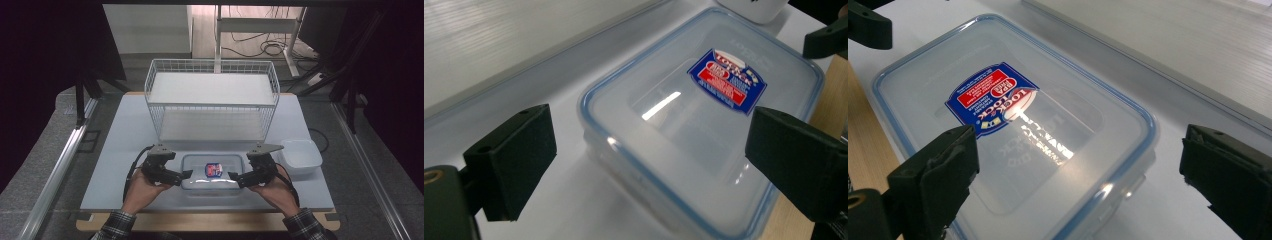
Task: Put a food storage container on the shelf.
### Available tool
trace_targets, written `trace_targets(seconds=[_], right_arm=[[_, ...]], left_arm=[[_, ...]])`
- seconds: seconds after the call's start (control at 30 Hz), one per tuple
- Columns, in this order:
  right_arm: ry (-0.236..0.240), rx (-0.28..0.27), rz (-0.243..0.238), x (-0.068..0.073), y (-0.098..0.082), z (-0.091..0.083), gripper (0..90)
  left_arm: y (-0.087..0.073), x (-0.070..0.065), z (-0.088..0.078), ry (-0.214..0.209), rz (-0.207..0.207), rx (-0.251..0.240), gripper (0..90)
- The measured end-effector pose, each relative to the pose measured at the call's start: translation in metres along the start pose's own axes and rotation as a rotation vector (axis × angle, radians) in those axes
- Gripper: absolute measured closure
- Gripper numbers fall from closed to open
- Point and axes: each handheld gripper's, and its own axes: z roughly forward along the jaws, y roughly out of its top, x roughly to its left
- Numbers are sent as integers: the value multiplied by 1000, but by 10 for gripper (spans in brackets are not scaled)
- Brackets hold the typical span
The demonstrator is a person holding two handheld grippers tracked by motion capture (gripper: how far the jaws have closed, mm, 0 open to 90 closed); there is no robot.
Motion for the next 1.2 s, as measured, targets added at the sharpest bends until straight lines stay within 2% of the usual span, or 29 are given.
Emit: trace_targets(seconds=[0.17, 0.33, 0.43, 0.53, 0.67, 0.7, 0.77, 0.9, 1.07, 1.2], right_arm=[[9, -1, -5, 1, -5, 3, 48], [20, 4, 19, -3, -12, 2, 61], [33, 24, 36, -6, -16, 5, 57], [80, 21, 77, -11, -20, 8, 58], [135, 32, 147, -18, -23, 11, 53], [154, 39, 168, -20, -24, 13, 50], [193, 47, 197, -22, -26, 15, 48], [267, 77, 239, -25, -29, 21, 43], [262, 91, 250, -24, -28, 15, 102], [266, 98, 244, -21, -31, 8, 161]], left_arm=[[-9, 0, 6, -12, 2, 30, 48], [-21, 5, 7, -29, -27, 47, 44], [-26, 9, 10, -76, -64, 49, 37], [-26, 10, 13, -104, -71, 52, 30], [-26, 10, 23, -180, -102, 58, 25], [-26, 10, 25, -185, -106, 65, 13], [-28, 11, 28, -222, -136, 69, 1], [-29, 12, 28, -235, -150, 86, 4], [-31, 13, 20, -267, -179, 118, 86], [-34, 8, 13, -266, -168, 131, 155]])
